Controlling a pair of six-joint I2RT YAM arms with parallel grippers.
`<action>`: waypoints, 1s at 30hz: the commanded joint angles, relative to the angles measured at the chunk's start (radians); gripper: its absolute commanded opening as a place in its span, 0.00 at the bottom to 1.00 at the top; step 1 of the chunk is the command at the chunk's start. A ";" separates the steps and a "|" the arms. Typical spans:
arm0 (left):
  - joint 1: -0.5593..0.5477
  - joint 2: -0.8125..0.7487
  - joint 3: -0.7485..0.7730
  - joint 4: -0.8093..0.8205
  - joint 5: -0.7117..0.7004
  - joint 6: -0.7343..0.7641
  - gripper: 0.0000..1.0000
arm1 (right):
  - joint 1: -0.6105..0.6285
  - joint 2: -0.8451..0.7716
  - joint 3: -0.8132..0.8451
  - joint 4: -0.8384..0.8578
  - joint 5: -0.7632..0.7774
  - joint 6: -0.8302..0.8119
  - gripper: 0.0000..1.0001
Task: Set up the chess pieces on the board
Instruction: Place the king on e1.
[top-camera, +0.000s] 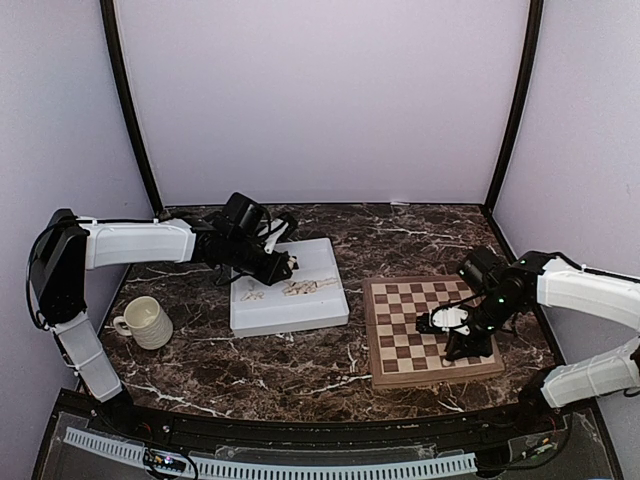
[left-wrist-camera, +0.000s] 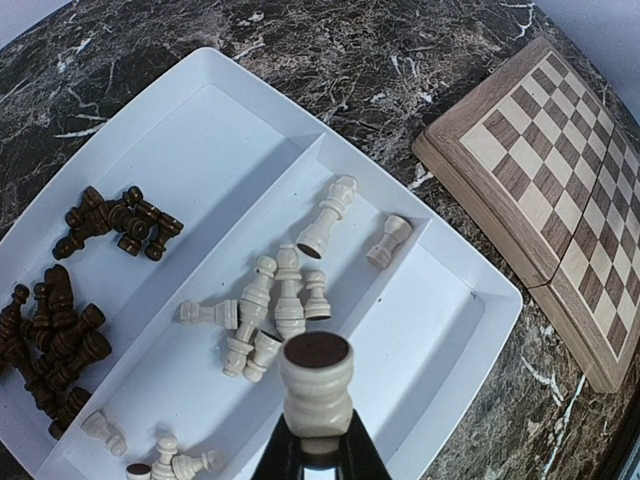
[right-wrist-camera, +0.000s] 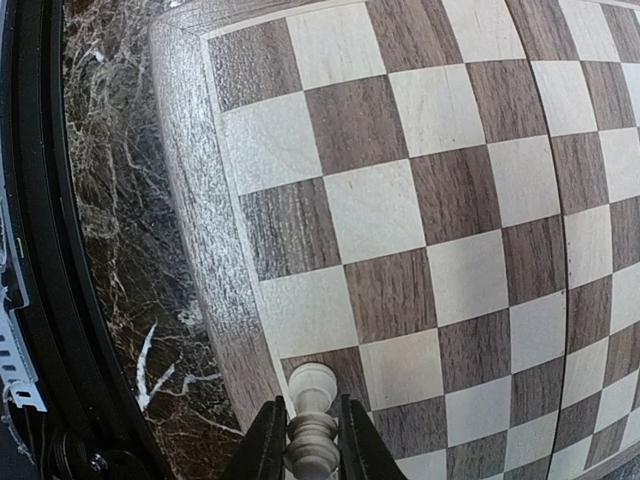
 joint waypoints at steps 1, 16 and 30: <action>-0.007 -0.030 0.028 -0.021 0.012 0.017 0.00 | 0.013 -0.002 0.017 -0.035 0.043 -0.008 0.18; -0.008 -0.026 0.028 -0.023 0.014 0.014 0.00 | 0.022 -0.009 0.035 -0.036 0.037 0.010 0.13; -0.010 -0.026 0.030 -0.026 0.018 0.017 0.00 | 0.029 0.016 0.047 -0.046 0.041 0.019 0.11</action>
